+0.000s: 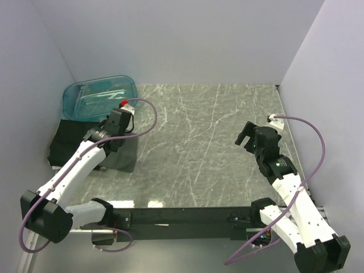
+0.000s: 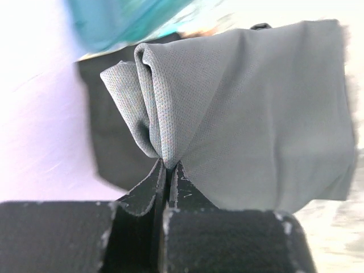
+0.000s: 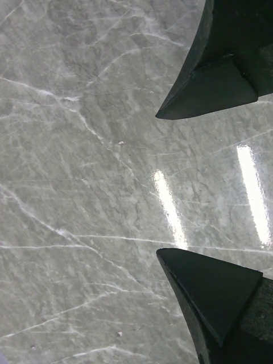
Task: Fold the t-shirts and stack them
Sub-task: Neatly place the folded tshirt to the corner
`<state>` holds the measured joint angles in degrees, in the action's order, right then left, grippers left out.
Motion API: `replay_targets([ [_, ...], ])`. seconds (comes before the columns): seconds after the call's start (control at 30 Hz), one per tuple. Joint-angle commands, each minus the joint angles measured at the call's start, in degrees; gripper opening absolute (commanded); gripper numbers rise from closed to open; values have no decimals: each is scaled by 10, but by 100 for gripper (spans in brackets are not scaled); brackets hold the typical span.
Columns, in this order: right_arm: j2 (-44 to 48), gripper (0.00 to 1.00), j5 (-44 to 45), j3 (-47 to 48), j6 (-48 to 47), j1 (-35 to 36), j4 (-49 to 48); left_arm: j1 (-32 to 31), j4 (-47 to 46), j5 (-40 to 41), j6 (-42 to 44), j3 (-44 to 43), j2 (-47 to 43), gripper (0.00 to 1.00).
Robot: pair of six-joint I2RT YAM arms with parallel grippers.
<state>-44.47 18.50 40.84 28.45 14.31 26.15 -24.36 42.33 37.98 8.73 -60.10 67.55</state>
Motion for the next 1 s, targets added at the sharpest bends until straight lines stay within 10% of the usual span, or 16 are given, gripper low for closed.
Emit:
replay_targets([
  [0.0, -12, 100, -9, -1, -4, -6, -25, 12, 26, 55, 62, 4, -12, 1],
  [0.97, -20, 100, -17, -4, -6, -14, -29, 99, 15, 95, 206, -150, -48, 1],
])
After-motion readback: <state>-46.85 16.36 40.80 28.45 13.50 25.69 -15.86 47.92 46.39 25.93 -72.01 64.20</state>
